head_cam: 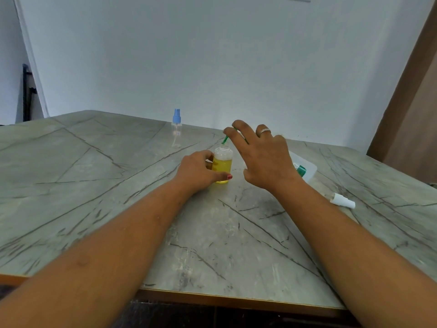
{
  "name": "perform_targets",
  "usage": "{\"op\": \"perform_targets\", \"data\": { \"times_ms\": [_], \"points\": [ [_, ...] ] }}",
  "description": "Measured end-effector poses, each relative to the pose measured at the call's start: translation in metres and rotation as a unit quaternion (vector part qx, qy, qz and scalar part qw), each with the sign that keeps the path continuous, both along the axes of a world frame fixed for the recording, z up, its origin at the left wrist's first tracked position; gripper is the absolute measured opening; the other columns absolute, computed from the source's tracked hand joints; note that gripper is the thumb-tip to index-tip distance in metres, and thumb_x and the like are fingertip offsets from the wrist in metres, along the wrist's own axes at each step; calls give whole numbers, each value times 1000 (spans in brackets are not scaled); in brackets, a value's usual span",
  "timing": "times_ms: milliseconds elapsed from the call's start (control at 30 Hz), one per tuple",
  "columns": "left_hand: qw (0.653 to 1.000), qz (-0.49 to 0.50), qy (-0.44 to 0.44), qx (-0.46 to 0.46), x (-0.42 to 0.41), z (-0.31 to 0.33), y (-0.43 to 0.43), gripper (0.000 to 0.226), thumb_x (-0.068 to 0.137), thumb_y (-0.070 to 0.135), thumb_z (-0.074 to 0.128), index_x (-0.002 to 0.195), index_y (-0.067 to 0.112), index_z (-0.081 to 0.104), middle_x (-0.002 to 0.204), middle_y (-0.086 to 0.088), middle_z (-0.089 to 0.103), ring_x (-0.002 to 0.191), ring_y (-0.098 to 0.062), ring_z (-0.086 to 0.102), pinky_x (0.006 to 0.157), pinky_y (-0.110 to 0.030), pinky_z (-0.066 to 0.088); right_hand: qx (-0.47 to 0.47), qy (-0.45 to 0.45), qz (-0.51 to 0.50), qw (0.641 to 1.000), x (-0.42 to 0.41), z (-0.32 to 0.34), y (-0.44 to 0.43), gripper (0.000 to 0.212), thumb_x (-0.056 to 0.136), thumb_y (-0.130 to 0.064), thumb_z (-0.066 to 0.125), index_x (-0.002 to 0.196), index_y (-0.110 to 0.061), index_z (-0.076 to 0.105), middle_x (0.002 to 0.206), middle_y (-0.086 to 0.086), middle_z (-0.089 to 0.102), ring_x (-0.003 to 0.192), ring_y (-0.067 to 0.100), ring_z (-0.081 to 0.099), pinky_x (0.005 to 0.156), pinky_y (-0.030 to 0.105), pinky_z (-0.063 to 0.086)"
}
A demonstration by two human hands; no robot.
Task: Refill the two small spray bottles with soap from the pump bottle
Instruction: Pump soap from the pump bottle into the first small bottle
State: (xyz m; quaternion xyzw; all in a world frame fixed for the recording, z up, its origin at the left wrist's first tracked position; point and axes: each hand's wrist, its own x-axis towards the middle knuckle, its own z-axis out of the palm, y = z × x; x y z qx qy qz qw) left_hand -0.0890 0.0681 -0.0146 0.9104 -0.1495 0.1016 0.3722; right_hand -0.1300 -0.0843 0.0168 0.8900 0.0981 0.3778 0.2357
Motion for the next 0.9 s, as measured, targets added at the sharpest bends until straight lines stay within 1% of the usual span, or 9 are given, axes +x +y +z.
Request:
{"op": "perform_targets", "data": {
  "times_ms": [167,267,367,667,767,900],
  "points": [
    [1000,-5,-2,-3,-1,0,1,75,73,49,71,135,15,43,132,-4,53,110,-18,53,81,-21,37,-4,-18,4,1000,1,0,0,88,56,-28,79,132,-22,35,135,4,42,98,32,55,57,33,48],
    [1000,-9,-2,-8,-2,0,2,74,72,48,71,133,16,45,130,-4,54,110,-17,54,82,-22,39,3,-18,4,1000,3,1,3,81,58,-30,78,128,-22,38,132,4,44,100,32,55,58,35,49],
    [1000,-10,-3,-9,-2,0,2,73,72,48,72,132,16,46,130,-4,54,109,-17,54,83,-23,39,8,-20,4,1000,4,1,5,79,57,-32,79,126,-22,41,130,4,46,100,33,56,58,35,49],
    [1000,-8,3,-5,0,0,1,75,73,50,70,134,15,44,133,-4,52,109,-17,53,80,-21,38,6,-23,19,1000,6,-2,0,88,54,-28,80,129,-22,34,132,4,44,95,32,56,55,33,50],
    [1000,-5,5,-2,0,-1,0,75,73,49,70,135,16,43,134,-4,51,111,-19,53,80,-21,37,10,-20,14,1000,6,-1,1,85,55,-31,80,128,-23,36,131,4,45,97,32,56,57,35,50],
    [1000,-2,5,4,1,-1,-1,74,73,50,70,134,16,44,133,-3,52,108,-17,53,80,-21,37,19,-14,11,1000,5,1,4,78,59,-32,78,127,-23,40,131,5,45,101,33,55,61,36,50]
  ]
}}
